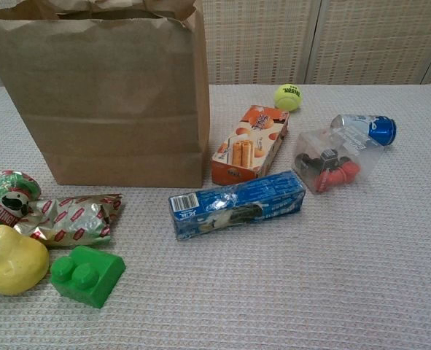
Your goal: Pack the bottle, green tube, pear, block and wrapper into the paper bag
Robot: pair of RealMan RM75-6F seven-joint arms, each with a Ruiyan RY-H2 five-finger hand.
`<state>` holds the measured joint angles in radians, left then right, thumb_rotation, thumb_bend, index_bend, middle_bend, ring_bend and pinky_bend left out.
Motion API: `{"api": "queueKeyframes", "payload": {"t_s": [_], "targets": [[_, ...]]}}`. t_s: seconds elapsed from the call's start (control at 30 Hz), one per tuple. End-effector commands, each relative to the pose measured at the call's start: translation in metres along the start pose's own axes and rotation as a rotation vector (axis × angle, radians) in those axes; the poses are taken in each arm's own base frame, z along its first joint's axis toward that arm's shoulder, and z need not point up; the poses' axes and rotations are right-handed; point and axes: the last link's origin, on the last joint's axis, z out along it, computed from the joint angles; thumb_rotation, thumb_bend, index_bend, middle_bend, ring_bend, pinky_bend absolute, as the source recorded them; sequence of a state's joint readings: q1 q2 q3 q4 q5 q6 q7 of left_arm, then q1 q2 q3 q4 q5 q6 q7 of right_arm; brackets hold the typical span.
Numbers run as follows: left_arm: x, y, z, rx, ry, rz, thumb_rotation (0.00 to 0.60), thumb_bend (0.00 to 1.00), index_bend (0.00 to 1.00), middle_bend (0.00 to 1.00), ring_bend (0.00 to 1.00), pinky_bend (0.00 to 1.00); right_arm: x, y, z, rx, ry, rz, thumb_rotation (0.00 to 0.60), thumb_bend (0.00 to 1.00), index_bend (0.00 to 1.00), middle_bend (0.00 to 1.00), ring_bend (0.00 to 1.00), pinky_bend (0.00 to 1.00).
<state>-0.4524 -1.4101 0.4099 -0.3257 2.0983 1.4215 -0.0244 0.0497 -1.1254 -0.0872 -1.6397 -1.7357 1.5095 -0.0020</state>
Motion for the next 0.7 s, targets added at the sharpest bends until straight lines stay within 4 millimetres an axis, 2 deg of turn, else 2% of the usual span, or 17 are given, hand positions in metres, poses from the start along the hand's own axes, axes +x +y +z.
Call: {"api": "queueKeyframes", "payload": {"t_s": [0.03, 0.1, 0.17, 0.2, 0.27, 0.37, 0.53, 0.7], "targets": [[-0.001, 0.001, 0.002, -0.007, -0.006, 0.007, 0.6, 0.39, 0.0, 0.0, 0.0, 0.11, 0.0, 0.0, 0.001, 0.001, -0.001, 0.002, 0.6, 0.13, 0.0, 0.0, 0.0, 0.03], [-0.001, 0.002, 0.002, -0.013, -0.006, 0.011, 0.6, 0.41, 0.01, 0.0, 0.0, 0.13, 0.0, -0.001, 0.001, 0.0, -0.001, 0.002, 0.6, 0.13, 0.0, 0.0, 0.0, 0.03], [0.0, 0.004, 0.003, -0.025, 0.004, 0.01, 0.6, 0.47, 0.07, 0.03, 0.05, 0.22, 0.0, -0.001, 0.001, 0.001, 0.0, 0.003, 0.6, 0.13, 0.0, 0.0, 0.0, 0.03], [0.0, 0.005, 0.003, -0.031, 0.009, 0.008, 0.6, 0.52, 0.14, 0.08, 0.12, 0.31, 0.0, -0.001, 0.001, 0.001, 0.0, 0.003, 0.6, 0.13, 0.0, 0.0, 0.0, 0.03], [0.003, 0.007, 0.003, -0.045, 0.03, 0.004, 0.6, 0.61, 0.34, 0.32, 0.34, 0.52, -0.001, -0.001, 0.002, 0.002, -0.001, 0.004, 0.6, 0.13, 0.0, 0.0, 0.0, 0.03], [0.005, 0.008, 0.002, -0.057, 0.04, 0.007, 0.6, 0.65, 0.54, 0.56, 0.55, 0.69, -0.001, -0.002, 0.002, 0.002, 0.0, 0.004, 0.6, 0.13, 0.0, 0.0, 0.0, 0.03], [0.007, 0.008, 0.0, -0.049, 0.059, 0.002, 0.6, 0.68, 0.63, 0.66, 0.63, 0.75, 0.0, -0.002, 0.002, 0.003, 0.003, 0.008, 0.6, 0.13, 0.0, 0.0, 0.0, 0.03], [0.024, -0.015, -0.006, 0.104, 0.168, -0.035, 0.6, 0.69, 0.63, 0.67, 0.64, 0.75, 0.001, -0.001, 0.002, 0.002, 0.008, 0.014, 0.6, 0.13, 0.0, 0.0, 0.0, 0.03]]}}
